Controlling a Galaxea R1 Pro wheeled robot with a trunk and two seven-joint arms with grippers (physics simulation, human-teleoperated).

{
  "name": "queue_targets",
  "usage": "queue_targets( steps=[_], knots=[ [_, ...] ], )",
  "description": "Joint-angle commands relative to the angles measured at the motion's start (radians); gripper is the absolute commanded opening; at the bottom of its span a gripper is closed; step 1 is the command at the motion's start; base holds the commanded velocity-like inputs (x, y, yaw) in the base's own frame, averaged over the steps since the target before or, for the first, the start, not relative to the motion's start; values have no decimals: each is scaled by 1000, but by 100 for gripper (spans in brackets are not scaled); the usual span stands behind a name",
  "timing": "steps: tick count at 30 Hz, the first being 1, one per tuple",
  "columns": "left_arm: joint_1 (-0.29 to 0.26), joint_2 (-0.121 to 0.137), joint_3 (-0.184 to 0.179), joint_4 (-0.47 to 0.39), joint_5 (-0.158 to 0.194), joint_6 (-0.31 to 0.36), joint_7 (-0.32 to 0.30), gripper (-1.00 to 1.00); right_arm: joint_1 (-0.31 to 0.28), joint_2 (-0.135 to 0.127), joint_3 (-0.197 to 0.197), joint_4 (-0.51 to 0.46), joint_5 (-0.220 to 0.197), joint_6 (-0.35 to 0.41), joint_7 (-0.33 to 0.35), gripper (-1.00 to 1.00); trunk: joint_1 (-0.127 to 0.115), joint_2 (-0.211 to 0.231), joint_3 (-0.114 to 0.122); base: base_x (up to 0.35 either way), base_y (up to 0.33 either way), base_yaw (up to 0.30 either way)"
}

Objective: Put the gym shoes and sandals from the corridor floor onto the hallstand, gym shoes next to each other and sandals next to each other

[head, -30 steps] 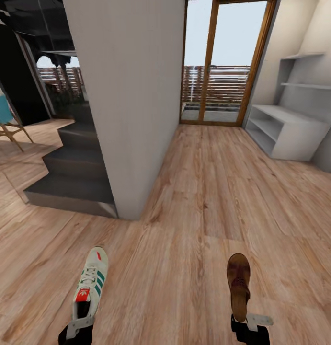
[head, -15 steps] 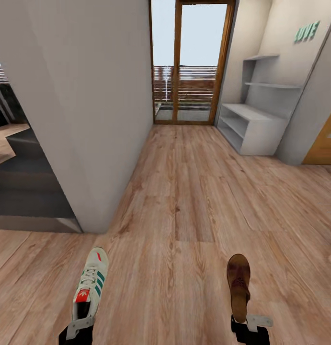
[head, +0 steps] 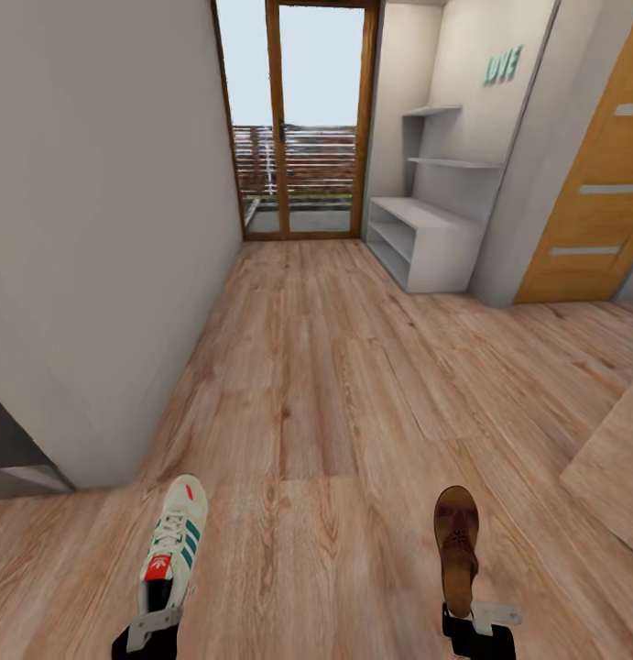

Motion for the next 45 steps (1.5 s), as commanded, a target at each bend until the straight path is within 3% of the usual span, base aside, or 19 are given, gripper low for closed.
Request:
queue_targets(
  steps=[1,11,45],
  knots=[
    [-1,0,4,2,8,-2,-9,-100,-1,0,-5,1,1,-3,1,-100,0,0,-1,264,-230,-279],
    [-1,0,4,4,8,-2,-8,-100,-1,0,-5,-1,2,-4,1,-100,0,0,-1,292,-175,-191],
    [0,0,5,6,10,-2,-7,-100,-1,-1,0,1,14,-13,7,-100,0,0,-1,337,-3,-2]
  ],
)
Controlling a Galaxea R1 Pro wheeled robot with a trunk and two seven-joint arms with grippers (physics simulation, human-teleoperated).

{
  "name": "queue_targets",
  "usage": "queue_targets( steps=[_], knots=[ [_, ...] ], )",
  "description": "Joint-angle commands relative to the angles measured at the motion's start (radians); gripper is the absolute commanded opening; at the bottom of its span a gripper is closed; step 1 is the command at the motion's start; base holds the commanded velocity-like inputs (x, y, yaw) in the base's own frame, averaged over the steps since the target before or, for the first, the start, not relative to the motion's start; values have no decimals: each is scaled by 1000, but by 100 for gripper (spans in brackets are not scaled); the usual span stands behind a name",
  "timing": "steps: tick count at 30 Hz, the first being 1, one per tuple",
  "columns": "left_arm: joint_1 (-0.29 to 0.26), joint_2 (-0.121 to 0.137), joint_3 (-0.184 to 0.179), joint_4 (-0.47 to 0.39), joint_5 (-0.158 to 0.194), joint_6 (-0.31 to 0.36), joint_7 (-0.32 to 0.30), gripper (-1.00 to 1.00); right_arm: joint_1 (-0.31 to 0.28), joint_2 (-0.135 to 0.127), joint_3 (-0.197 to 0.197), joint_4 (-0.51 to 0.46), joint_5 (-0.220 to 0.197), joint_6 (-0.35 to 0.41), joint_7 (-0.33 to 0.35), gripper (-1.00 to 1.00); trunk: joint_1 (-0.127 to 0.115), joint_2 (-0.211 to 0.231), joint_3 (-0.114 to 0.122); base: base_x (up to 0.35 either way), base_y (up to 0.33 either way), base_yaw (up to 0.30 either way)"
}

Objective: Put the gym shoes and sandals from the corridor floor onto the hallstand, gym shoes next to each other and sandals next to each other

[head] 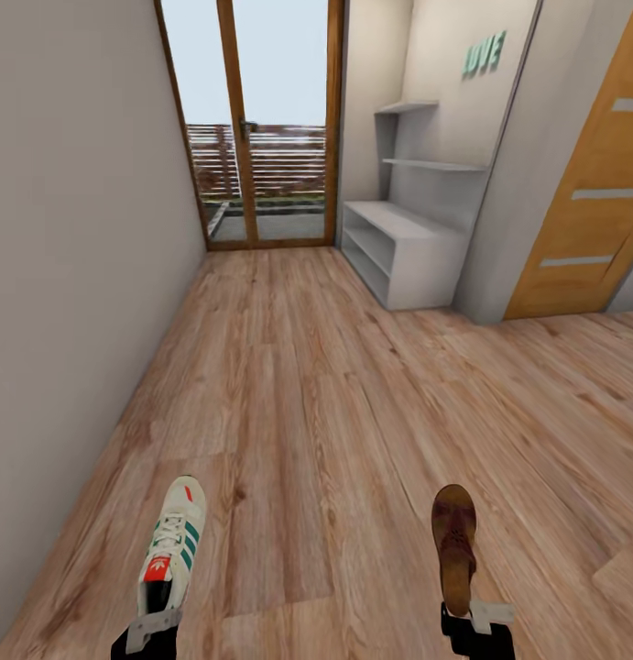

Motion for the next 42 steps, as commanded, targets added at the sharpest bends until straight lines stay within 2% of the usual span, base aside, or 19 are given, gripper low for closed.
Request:
queue_targets(
  steps=[1,4,8,42],
  knots=[
    [-1,0,3,1,8,-2,-9,-100,-1,0,-5,1,5,-9,2,-100,0,0,-1,338,0,0],
    [-1,0,3,2,8,-2,-9,-100,-1,-1,-4,16,35,-77,25,-100,0,0,-1,338,0,0],
    [-1,0,3,2,8,-2,-9,-100,-1,1,-5,39,45,-102,32,-100,0,0,-1,338,0,0],
    [-1,0,4,2,8,-2,-9,-100,-1,5,-10,44,41,-111,26,-100,0,0,-1,338,0,0]
  ],
)
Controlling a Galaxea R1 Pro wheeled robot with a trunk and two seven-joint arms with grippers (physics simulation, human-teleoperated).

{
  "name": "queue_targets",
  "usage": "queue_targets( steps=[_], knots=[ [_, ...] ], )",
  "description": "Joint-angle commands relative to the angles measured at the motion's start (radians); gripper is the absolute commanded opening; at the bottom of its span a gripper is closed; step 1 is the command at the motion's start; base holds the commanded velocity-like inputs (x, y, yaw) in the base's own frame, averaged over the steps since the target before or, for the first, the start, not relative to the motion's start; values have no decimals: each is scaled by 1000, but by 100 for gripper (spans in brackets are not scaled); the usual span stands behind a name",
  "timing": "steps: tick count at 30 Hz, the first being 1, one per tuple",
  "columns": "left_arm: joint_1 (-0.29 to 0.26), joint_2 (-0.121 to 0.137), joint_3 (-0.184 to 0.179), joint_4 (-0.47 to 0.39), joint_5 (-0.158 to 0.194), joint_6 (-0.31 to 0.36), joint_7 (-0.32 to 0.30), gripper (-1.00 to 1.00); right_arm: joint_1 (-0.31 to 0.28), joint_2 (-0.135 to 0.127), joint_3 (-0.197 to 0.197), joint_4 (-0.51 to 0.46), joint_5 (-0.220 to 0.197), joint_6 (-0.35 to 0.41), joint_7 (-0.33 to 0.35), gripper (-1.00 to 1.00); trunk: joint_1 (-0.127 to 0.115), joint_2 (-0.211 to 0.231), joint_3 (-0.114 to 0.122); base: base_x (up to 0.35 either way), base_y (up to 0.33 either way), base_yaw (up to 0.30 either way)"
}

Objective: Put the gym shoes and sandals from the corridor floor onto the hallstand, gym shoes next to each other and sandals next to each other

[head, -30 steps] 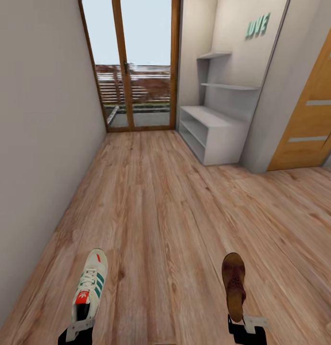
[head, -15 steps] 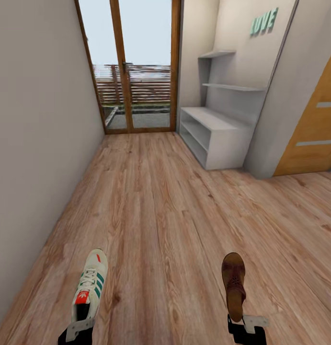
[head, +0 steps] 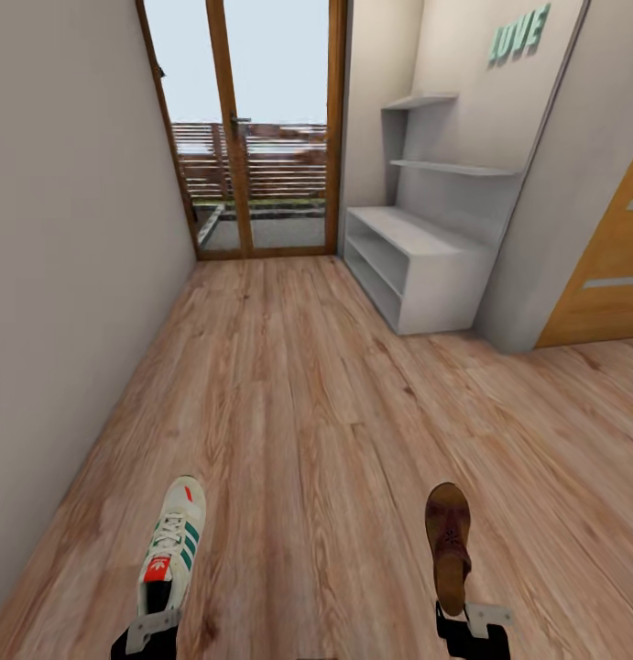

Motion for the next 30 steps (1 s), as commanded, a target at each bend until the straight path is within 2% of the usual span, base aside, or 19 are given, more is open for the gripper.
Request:
queue_targets(
  steps=[1,22,30],
  knots=[
    [-1,0,3,1,8,-2,-9,-100,-1,0,-5,1,6,-3,-2,-100,0,0,-1,338,0,0],
    [-1,0,3,1,8,-2,-9,-100,-1,0,-3,1,9,0,4,-100,0,0,-1,338,0,2],
    [-1,0,3,2,8,-2,-9,-100,-1,0,-2,1,10,0,4,-100,0,0,-5,338,0,176]
  ],
)
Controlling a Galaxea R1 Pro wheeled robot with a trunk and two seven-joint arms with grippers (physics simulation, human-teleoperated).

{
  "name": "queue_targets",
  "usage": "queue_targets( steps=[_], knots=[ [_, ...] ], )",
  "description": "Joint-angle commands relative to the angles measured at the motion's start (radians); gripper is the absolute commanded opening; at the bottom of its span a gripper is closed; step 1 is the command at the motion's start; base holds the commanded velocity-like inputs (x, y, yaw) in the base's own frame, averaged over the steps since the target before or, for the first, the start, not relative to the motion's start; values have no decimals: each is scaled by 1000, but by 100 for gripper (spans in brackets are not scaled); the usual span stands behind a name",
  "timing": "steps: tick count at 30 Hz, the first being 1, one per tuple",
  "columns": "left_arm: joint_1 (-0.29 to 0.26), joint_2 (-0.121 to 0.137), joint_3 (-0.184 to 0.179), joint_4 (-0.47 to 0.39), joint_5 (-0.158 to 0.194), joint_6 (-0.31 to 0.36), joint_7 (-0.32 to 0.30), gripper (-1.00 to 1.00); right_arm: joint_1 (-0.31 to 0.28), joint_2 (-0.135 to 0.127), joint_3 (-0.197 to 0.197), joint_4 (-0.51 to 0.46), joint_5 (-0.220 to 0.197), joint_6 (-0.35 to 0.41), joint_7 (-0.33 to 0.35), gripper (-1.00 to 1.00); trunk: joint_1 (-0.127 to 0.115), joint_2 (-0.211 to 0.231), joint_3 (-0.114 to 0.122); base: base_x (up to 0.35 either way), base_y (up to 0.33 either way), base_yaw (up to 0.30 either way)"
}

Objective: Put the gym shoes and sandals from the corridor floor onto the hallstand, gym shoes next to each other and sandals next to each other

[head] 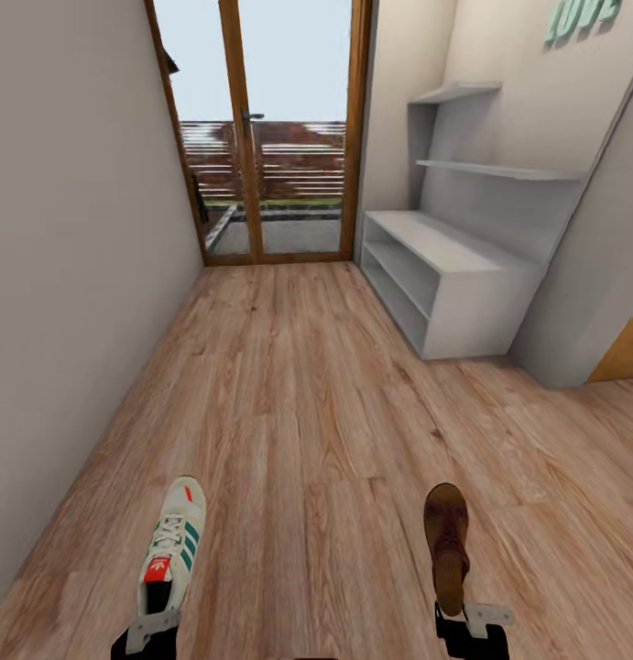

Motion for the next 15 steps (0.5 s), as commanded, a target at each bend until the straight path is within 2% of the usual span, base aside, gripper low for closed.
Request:
queue_targets(
  steps=[1,11,15],
  knots=[
    [-1,0,3,1,8,-2,-9,-100,0,0,-5,1,7,-2,-3,-100,0,0,-1,338,0,238],
    [-1,0,3,1,8,-2,-9,-100,0,0,-5,0,7,-2,-3,-100,0,0,-8,338,0,248],
    [-1,0,3,2,8,-3,-9,-100,0,0,-6,0,7,-4,-3,-100,0,0,-8,338,0,73]
  ],
)
